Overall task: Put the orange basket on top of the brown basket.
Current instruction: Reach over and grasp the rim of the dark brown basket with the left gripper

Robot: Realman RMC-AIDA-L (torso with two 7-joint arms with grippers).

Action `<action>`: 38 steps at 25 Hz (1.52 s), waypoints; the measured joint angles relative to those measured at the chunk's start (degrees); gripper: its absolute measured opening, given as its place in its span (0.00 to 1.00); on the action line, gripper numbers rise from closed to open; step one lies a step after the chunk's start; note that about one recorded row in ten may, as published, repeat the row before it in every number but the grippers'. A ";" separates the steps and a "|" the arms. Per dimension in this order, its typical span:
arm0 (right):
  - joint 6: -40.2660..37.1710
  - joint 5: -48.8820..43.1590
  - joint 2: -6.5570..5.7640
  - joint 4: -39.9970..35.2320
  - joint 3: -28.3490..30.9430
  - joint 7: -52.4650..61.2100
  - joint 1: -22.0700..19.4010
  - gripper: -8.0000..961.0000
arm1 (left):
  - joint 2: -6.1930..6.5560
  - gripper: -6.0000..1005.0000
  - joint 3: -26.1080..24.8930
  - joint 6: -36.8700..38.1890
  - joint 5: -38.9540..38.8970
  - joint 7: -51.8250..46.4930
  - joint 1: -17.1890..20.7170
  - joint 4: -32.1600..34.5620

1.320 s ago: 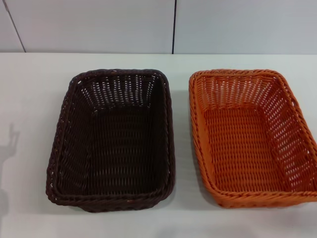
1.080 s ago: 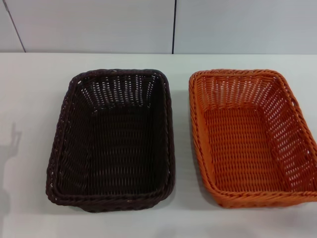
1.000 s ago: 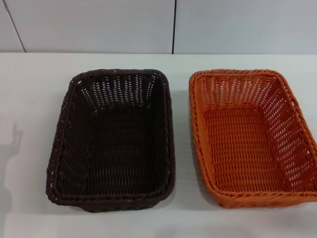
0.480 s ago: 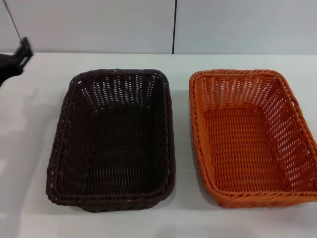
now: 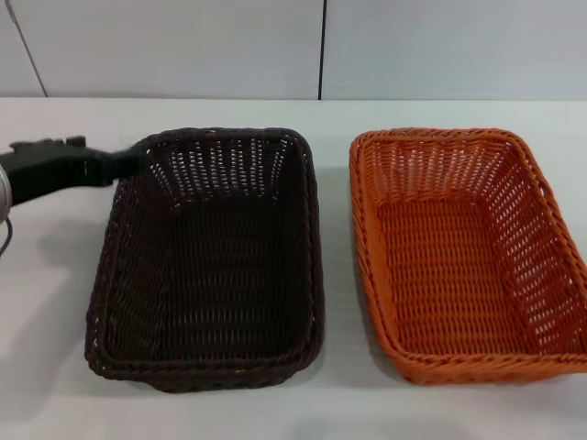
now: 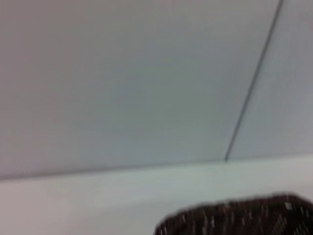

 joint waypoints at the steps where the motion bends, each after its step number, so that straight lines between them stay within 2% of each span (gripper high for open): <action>1: -0.50 0.01 0.00 0.04 -0.05 0.00 0.23 0.85 | 0.00 0.80 -0.11 -1.45 0.82 -0.37 -0.41 -0.18; 6: -0.95 0.04 0.00 0.43 -0.02 0.00 0.63 0.85 | -0.10 0.79 0.40 -8.29 6.18 -1.33 -3.38 0.97; 13: -0.96 0.03 0.00 0.60 -0.17 0.00 0.69 0.85 | -0.14 0.79 1.51 -8.58 8.38 -1.84 -4.24 2.39; 16: -0.96 0.03 0.00 0.67 -0.17 0.00 0.68 0.85 | -0.16 0.79 1.63 -8.86 9.98 -2.15 -5.40 5.01; 28: -1.40 0.12 0.00 0.78 -0.17 0.00 0.71 0.85 | -0.23 0.79 2.95 -9.97 10.16 -2.85 -8.53 10.52; 30: -1.60 0.12 0.00 0.77 -0.17 0.00 0.76 0.85 | -0.20 0.78 3.10 -10.14 10.11 -3.44 -10.11 13.19; 38: -1.73 0.12 0.00 0.74 -0.20 0.00 0.78 0.85 | 0.08 0.78 2.75 -11.99 10.11 -3.57 -11.44 14.56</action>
